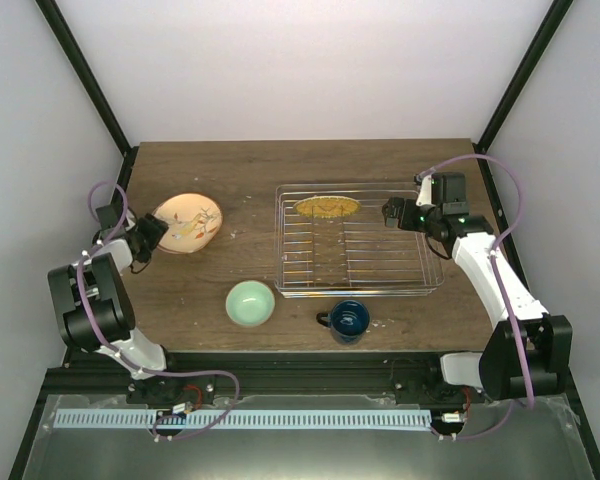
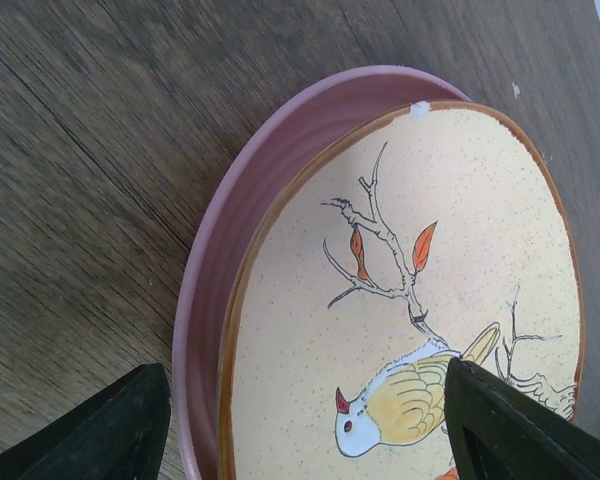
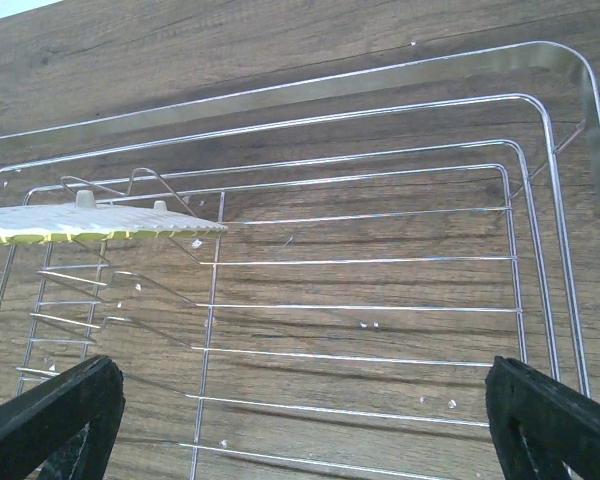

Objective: Load the mixed dishes into the dish rack

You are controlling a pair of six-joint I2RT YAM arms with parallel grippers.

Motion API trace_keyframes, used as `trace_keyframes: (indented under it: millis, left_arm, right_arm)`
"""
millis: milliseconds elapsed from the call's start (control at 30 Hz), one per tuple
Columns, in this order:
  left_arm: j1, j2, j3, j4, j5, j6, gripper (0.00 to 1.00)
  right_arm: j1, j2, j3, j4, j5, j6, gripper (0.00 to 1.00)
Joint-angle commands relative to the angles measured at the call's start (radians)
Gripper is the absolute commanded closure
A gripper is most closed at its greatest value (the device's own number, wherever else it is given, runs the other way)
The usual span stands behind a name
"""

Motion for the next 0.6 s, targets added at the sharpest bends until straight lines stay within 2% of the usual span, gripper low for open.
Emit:
trace_keyframes:
  millis: [0,267,567]
  left_arm:
    - [-0.002,-0.029,-0.005,0.013,0.000,0.010,0.23]
    - [-0.001,-0.096,0.009,-0.038,-0.021,0.023,0.23]
    - [-0.020,-0.052,-0.006,0.000,-0.007,0.008,0.23]
  right_arm:
    - [-0.005,0.007,0.034,-0.001,-0.005,-0.006,0.00]
    - [-0.005,0.012,0.030,0.003,-0.016,-0.007,0.00]
    - [-0.005,0.014,0.032,-0.001,-0.018,-0.008,0.00]
